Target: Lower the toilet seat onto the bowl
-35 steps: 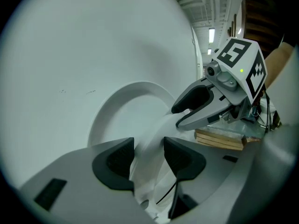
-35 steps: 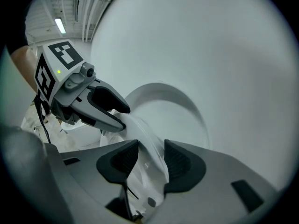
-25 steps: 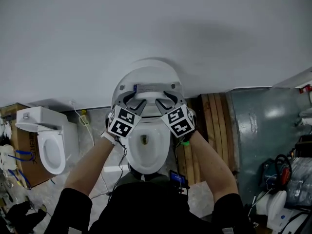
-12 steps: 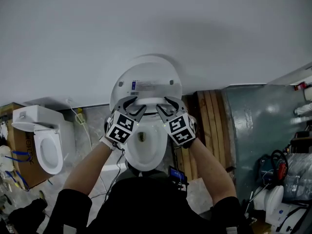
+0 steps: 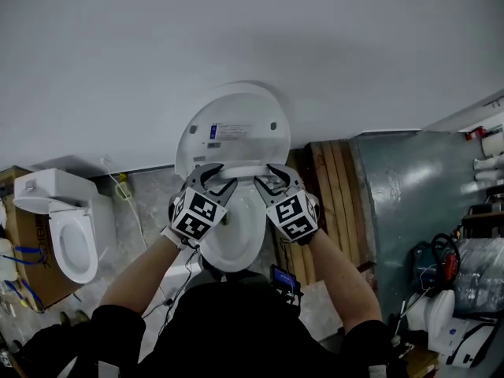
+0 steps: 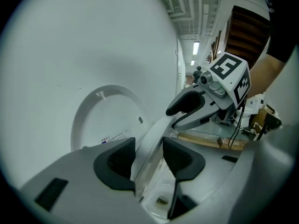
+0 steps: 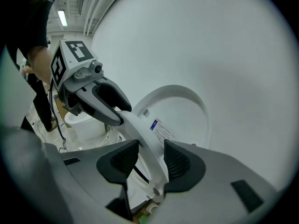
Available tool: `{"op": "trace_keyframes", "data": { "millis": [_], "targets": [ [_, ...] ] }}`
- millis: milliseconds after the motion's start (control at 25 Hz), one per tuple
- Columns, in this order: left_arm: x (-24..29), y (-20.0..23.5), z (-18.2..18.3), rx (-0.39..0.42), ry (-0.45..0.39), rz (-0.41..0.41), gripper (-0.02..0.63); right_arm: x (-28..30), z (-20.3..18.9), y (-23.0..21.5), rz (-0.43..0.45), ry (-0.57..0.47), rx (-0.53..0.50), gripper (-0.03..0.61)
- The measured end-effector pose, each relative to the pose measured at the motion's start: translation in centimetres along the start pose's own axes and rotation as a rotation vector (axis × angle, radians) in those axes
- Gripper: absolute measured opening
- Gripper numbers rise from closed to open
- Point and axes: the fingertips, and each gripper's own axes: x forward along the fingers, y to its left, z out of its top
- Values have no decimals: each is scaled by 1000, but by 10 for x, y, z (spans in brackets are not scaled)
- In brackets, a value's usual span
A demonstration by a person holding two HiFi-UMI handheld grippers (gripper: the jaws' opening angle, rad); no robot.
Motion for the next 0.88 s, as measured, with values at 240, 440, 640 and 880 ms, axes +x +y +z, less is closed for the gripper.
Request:
{"op": "trace_keyframes", "data": {
  "millis": [240, 440, 640, 880],
  "targets": [
    [-13, -20, -14, 9, -2, -39, 193, -12, -12, 22, -25, 33, -54, 189],
    [-19, -37, -21, 9, 4, -65, 193, -20, -23, 37, -72, 66, -147, 190],
    [-29, -61, -36, 30, 15, -104, 193, -25, -40, 60, -39, 108, -172, 206],
    [-38, -83, -52, 37, 28, -127, 193, -36, -58, 76, -37, 136, -190, 215]
  ]
}}
